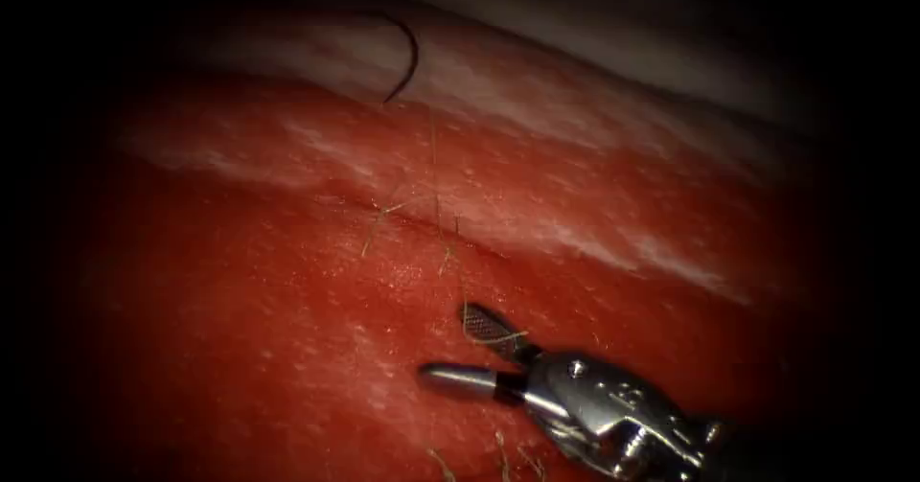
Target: Wound Closure
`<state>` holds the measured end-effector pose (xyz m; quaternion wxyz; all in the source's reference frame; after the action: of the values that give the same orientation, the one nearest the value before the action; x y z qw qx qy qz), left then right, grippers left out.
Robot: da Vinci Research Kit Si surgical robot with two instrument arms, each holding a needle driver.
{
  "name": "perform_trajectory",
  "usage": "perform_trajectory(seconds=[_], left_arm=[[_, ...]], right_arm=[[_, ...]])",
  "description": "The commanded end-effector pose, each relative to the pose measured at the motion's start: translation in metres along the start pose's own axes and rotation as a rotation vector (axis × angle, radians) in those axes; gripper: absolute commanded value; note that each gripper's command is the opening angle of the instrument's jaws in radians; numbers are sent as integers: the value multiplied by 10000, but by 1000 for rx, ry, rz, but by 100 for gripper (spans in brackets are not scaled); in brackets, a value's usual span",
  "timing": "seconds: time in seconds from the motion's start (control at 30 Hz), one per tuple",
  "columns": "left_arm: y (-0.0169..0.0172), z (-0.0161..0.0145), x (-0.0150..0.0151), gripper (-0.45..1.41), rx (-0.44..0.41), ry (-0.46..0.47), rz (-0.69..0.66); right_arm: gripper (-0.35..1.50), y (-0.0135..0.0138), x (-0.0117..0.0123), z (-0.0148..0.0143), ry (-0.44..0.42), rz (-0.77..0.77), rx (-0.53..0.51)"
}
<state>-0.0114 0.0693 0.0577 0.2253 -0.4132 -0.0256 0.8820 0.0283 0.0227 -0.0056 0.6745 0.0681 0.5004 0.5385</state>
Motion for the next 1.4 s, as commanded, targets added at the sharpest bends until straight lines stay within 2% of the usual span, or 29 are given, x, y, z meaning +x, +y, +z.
perform_trajectory(seconds=[0.03, 0.3, 0.47, 0.6, 0.7, 0.93, 1.07, 1.13, 1.27, 1.4], left_arm=[[6, -7, 11, -35, -1, 24, -24], [50, -46, 71, -35, -29, 99, -44], [61, -73, 114, -35, -49, 116, -39], [60, -92, 128, -35, -70, 126, -31], [60, -103, 134, -35, -75, 131, -32], [66, -121, 149, -35, -86, 138, -33], [72, -136, 162, -35, -97, 142, -34], [77, -141, 169, -35, -99, 143, -28], [86, -144, 178, -35, -99, 144, -29], [95, -151, 192, -35, -102, 147, -17]], right_arm=[[128, 4, 2, 5, 5, 1, -15], [128, 29, 33, 12, 1, 18, -60], [128, 52, 55, 15, -58, -100, -53], [128, 76, 67, 16, -167, -231, 28], [128, 87, 72, 12, -211, -290, 96], [128, 103, 89, 9, -213, -334, 94], [128, 119, 116, -8, -187, -347, 119], [128, 120, 122, -7, -163, -342, 110], [128, 107, 112, 13, -143, -318, 109], [126, 87, 87, 48, -109, -254, 120]])
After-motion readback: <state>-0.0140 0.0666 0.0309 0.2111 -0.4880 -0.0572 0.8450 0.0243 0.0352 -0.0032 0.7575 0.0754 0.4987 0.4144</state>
